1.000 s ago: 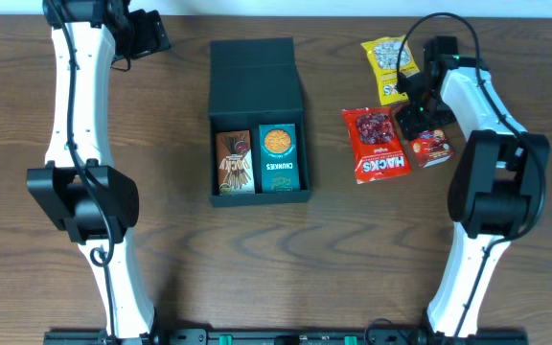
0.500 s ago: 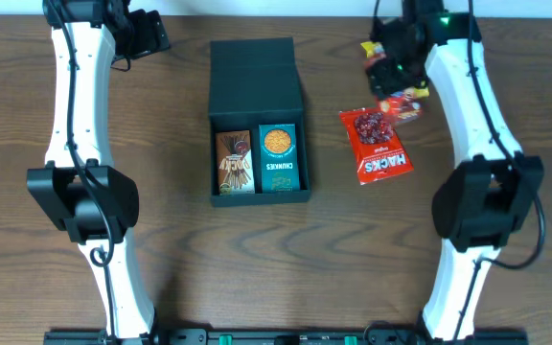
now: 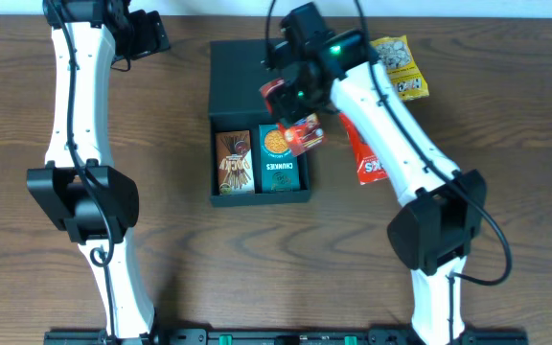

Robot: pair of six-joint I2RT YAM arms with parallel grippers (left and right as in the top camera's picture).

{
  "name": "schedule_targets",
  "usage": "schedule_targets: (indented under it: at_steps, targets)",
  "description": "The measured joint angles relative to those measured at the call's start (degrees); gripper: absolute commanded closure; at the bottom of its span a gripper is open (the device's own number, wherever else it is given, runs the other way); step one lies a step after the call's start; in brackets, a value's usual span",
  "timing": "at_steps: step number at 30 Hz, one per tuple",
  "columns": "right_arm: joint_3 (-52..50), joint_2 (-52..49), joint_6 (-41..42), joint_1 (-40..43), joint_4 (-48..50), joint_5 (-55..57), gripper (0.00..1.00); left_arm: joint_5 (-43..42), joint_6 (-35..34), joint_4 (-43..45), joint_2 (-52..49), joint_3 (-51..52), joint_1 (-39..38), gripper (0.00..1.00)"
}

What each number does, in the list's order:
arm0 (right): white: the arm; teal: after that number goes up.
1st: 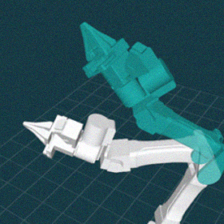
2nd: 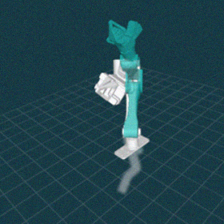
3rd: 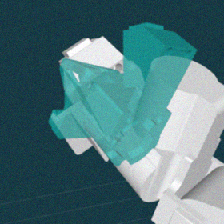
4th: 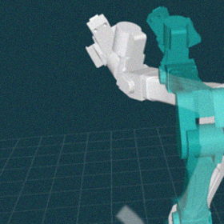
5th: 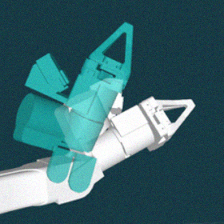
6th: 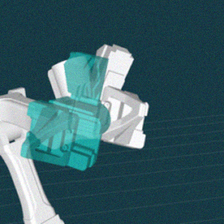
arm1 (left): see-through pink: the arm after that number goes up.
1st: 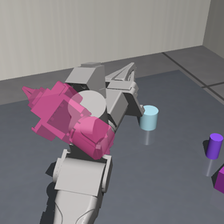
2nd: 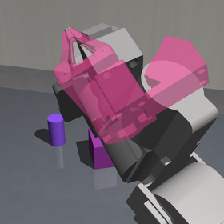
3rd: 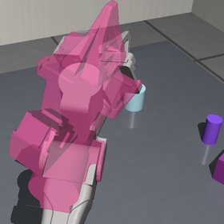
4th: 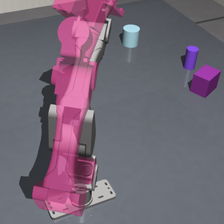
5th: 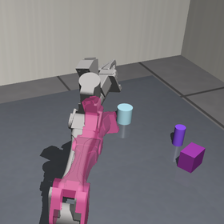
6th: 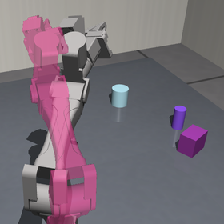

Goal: Pack container
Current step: 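Lower the Hello Panda box into the black box, release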

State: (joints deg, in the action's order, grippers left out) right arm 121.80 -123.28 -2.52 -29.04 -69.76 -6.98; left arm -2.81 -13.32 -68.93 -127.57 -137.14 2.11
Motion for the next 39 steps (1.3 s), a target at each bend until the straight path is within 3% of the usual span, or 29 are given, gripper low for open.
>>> schedule_targets:
  at_steps: [15, 21, 25, 29, 31, 36, 39]
  targets:
    - [-0.04, -6.69, 18.71, -4.66, -1.92, 5.92, 0.44, 0.0, 0.0, -0.33, 0.0, 0.0, 0.0, 0.05]
    - [-0.07, -8.22, 22.71, -6.82, -4.98, 9.81, 0.31, 0.0, 0.02, -0.33, 0.0, 0.0, 0.0, 0.05]
    - [-0.07, -8.24, 23.56, -7.5, -6.58, 10.86, 0.13, 0.0, 0.0, -0.33, 0.0, 0.0, 0.0, 0.05]
    - [-0.07, -8.24, 24.02, -7.63, -6.97, 11.3, 0.09, 0.0, 0.0, -0.33, 0.0, 0.0, 0.0, 0.05]
    - [-0.07, -8.24, 24.02, -7.63, -7.56, 11.47, 0.11, 0.0, 0.0, -0.33, 0.0, 0.0, 0.0, 0.05]
    - [1.36, -8.26, 23.28, -7.56, -9.44, 11.72, 0.32, 0.0, 0.02, -0.57, 0.0, 0.0, 0.0, 0.05]
    - [5.44, -8.26, 22.45, -7.39, -10.08, 12.74, 0.26, 0.0, 0.0, -1.05, 0.0, 0.0, 0.0, 0.05]
